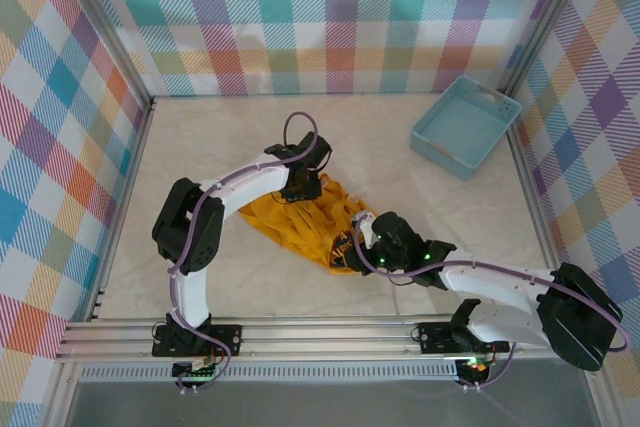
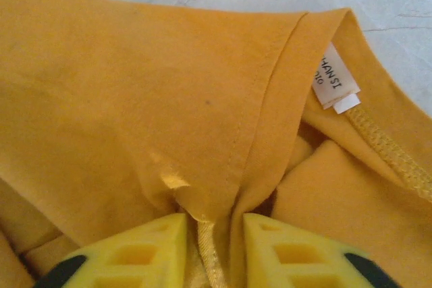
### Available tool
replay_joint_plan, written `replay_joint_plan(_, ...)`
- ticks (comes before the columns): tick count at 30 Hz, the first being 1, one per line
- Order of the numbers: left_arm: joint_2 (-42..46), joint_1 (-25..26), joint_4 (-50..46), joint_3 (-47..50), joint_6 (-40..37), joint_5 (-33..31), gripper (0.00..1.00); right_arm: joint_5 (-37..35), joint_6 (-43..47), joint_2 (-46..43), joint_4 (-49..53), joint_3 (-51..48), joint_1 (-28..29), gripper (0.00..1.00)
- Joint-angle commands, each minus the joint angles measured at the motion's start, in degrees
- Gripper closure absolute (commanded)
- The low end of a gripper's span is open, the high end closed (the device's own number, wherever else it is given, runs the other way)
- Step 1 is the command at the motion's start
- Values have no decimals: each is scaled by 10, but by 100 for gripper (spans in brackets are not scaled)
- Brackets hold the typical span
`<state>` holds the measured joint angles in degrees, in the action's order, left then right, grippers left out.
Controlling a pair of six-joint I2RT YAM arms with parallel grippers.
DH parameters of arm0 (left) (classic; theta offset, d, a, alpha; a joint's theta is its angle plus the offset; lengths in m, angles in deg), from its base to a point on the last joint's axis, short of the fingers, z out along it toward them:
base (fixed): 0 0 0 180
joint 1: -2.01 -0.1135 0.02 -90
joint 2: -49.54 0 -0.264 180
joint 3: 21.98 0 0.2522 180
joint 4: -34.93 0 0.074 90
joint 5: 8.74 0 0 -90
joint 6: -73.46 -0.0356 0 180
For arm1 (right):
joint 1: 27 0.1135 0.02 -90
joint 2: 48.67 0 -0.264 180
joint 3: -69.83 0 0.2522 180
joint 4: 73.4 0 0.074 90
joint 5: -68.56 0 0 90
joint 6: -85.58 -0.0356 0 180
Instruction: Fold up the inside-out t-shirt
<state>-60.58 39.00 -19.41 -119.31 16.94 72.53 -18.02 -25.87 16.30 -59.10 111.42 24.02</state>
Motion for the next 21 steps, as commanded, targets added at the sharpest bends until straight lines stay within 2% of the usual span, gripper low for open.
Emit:
replay_joint_plan(1,37,3,-2,35,-5,-16,86,-14,8,-25,67,58,-13,60)
replay_joint_plan(5,116,5,46,112,2,-30,100,58,-5,-19,139,139,-86,42)
replay_joint_plan(8,197,6,86,186,13,-36,100,91,-17,28,166,203,-126,31)
replay_joint_plan(10,238,6,105,223,17,-30,100,96,-22,90,200,258,-140,32)
replay_joint_plan(16,316,11,138,294,25,-14,100,141,-41,288,275,424,-146,42)
replay_joint_plan(21,346,13,147,317,24,-12,100,138,-51,387,303,498,-151,46)
